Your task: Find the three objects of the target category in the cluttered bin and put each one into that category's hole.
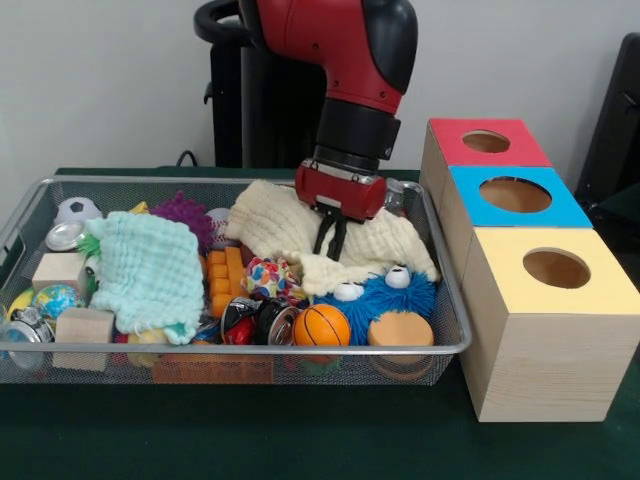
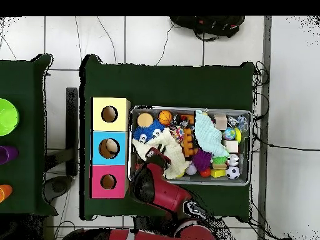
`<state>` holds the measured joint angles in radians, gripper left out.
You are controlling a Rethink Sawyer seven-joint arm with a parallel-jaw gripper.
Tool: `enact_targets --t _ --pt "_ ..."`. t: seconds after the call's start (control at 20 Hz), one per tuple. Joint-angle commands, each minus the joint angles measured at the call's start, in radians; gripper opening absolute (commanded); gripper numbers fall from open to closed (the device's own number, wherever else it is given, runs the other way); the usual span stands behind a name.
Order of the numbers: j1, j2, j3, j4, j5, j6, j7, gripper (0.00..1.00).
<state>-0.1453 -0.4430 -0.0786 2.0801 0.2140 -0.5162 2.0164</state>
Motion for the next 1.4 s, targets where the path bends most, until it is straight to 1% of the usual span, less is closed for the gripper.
enact_targets --t 0.05,0.25,0.35,0.45,0.5,0.6,0.7,0.75,0.8,0.95,1.05,1.15,1.25,1.35,1.4 --pt "-0.055 0.062 0.090 -0.009 -0.032 0.091 0.188 0.00" --pt "-0.072 0.043 0.096 -0.007 -0.037 0.132 0.175 0.00" --pt "-0.077 0.018 0.097 0.000 -0.034 0.164 0.166 0.00" --pt "-0.094 -0.075 0.102 0.035 -0.036 0.230 0.161 0.00" --pt "-0.103 -0.169 0.093 0.058 -0.031 0.309 0.143 0.00" --pt "-0.113 -0.282 0.078 0.073 -0.021 0.418 0.119 0.00" --pt "-0.138 -0.361 0.079 0.070 -0.019 0.513 0.106 0.00" --pt "-0.159 -0.385 0.092 0.068 -0.025 0.544 0.106 0.00" --pt "-0.194 -0.404 0.120 0.072 -0.033 0.565 0.112 0.00" --pt "-0.273 -0.405 0.185 0.055 -0.048 0.587 0.105 0.00" --pt "-0.320 -0.406 0.210 0.023 -0.051 0.621 0.077 0.00" --pt "-0.389 -0.399 0.256 -0.007 -0.060 0.657 0.036 0.00" --pt "-0.435 -0.389 0.281 -0.037 -0.063 0.696 0.003 0.00" --pt "-0.472 -0.380 0.298 -0.060 -0.083 0.704 -0.025 0.00" --pt "-0.507 -0.373 0.324 -0.070 -0.087 0.732 -0.047 0.00"
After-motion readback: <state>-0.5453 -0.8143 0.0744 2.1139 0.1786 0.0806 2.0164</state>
